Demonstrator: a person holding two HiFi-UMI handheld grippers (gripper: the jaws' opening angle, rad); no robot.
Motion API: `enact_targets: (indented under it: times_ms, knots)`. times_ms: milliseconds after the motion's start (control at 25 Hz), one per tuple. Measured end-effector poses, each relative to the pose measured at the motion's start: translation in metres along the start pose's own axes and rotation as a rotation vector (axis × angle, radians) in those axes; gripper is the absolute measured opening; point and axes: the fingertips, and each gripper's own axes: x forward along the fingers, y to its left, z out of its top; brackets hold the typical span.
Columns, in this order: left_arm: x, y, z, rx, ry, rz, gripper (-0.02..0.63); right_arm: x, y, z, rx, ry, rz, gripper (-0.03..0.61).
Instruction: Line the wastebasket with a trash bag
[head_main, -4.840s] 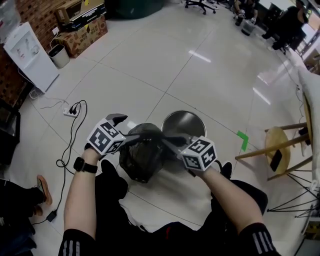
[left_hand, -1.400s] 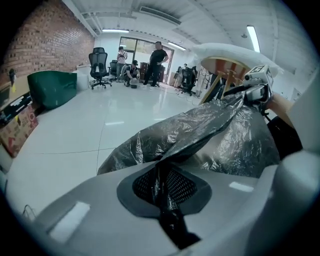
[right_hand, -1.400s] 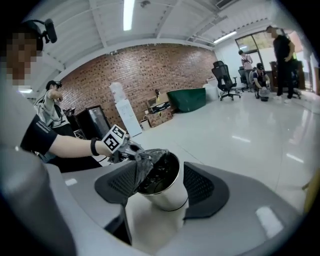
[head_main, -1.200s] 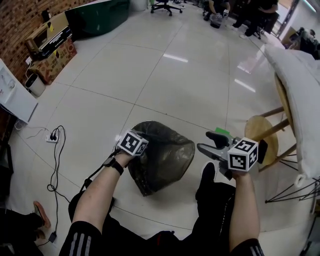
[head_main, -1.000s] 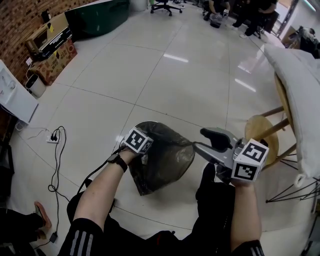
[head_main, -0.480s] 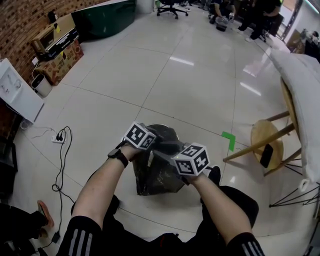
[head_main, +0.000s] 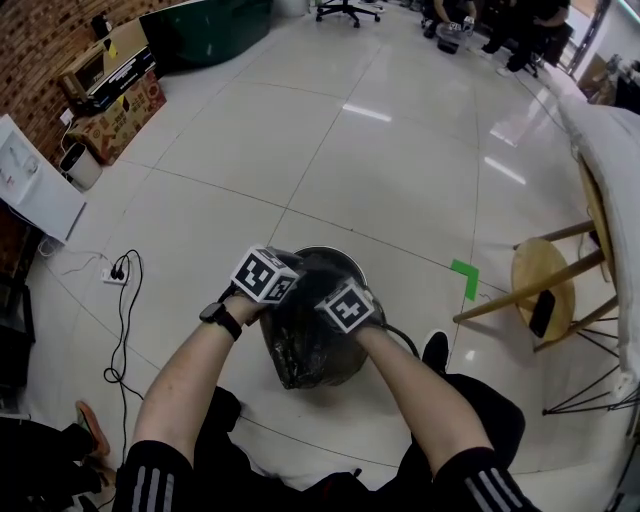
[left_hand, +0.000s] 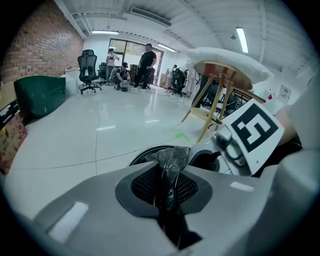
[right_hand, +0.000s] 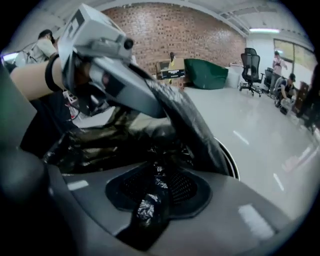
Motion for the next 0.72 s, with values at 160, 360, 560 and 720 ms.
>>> enact_targets:
  times_ms: [160,360,560,720]
  knots:
    - [-0.007,0.014,-0.014,0.006,0.011,0.018,0.052,0.034,-0.006,-0.013,-0.128,0.118,-0.024,0.11]
    - [-0.009,0.025,-0.026,0.013,0.019,0.036,0.092,0.068,-0.013,-0.035,-0.17,0.239,-0.009,0.107]
    - [-0.015,0.029,-0.026,0.051,0.032,0.037,0.1,0.098,-0.017,-0.034,-0.25,0.286,0.008,0.107]
    - [-0.011,0.035,-0.039,0.048,0.06,0.046,0.098,0.116,-0.029,-0.033,-0.267,0.302,-0.005,0.107]
